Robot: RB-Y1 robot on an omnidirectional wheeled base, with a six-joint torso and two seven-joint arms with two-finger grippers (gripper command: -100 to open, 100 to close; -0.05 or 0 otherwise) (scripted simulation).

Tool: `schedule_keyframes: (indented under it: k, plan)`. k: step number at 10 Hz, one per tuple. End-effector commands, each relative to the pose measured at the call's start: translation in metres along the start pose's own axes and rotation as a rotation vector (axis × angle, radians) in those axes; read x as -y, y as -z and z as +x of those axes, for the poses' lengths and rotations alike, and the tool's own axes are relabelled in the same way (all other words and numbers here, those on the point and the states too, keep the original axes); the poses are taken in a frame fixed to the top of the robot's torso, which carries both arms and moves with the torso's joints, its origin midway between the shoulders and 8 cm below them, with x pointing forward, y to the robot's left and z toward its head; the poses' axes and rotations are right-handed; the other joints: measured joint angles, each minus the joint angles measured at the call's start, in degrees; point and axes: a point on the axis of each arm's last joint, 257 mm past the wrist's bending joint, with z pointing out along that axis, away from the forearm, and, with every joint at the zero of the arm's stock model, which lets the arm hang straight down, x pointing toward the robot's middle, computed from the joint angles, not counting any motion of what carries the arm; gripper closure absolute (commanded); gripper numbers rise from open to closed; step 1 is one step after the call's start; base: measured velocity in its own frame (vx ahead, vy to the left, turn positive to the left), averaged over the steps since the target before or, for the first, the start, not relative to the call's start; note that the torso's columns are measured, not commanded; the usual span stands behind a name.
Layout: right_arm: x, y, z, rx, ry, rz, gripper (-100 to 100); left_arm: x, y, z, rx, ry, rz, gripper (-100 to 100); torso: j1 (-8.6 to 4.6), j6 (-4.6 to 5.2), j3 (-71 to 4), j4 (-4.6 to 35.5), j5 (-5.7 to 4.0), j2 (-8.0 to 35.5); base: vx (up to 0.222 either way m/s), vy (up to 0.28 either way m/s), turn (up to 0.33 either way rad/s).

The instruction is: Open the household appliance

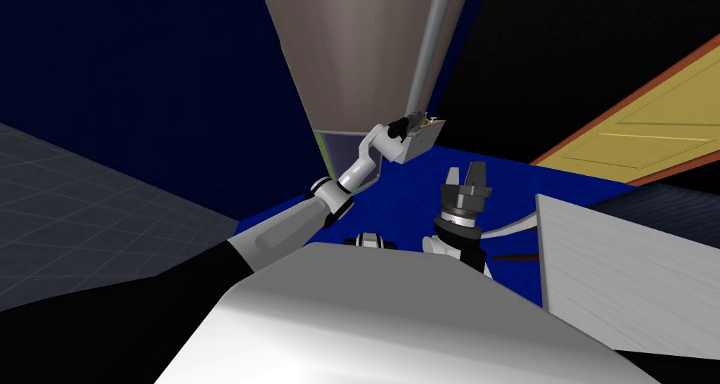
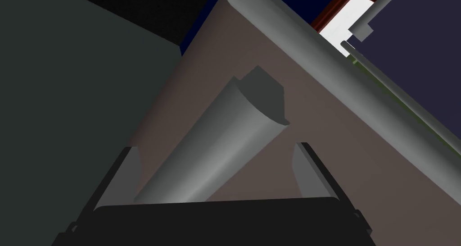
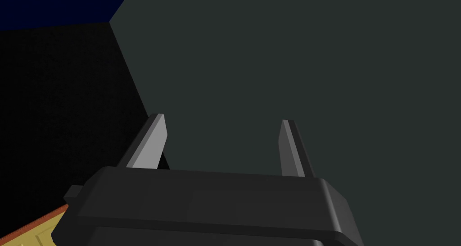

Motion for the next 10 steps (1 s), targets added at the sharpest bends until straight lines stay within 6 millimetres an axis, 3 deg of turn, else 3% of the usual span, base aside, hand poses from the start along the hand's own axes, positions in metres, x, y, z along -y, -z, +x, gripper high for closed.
schedule_keyframes:
  k: [1,3,4,5,10]
  plan:
    - [0.0,0.0,0.0,0.0,0.0,0.0,0,0.02,0.001,-0.01,-0.005,-0.007,-0.006,-100,0.08,0.03,0.08,0.01,0.02,0.13,0.052,-0.03,0.001]
    - [0.0,0.0,0.0,0.0,0.0,0.0,0,0.03,0.002,-0.015,-0.007,-0.011,-0.007,-100,0.26,0.14,0.32,0.19,0.07,0.49,0.04,-0.001,-0.011]
    - [0.0,0.0,0.0,0.0,0.0,0.0,0,0.023,0.001,-0.013,-0.006,-0.01,-0.013,-100,0.26,0.15,0.39,0.24,0.07,0.6,0.015,0.004,0.0]
    - [0.0,0.0,0.0,0.0,0.0,0.0,0,0.023,0.001,-0.013,-0.007,-0.01,-0.015,0,0.26,0.08,0.39,0.2,0.08,0.6,0.005,0.002,0.005]
    - [0.0,0.0,0.0,0.0,0.0,0.0,0,0.02,0.001,-0.013,-0.007,-0.01,-0.02,0,0.32,0.03,0.26,0.12,0.1,0.4,0.0,0.0,0.0]
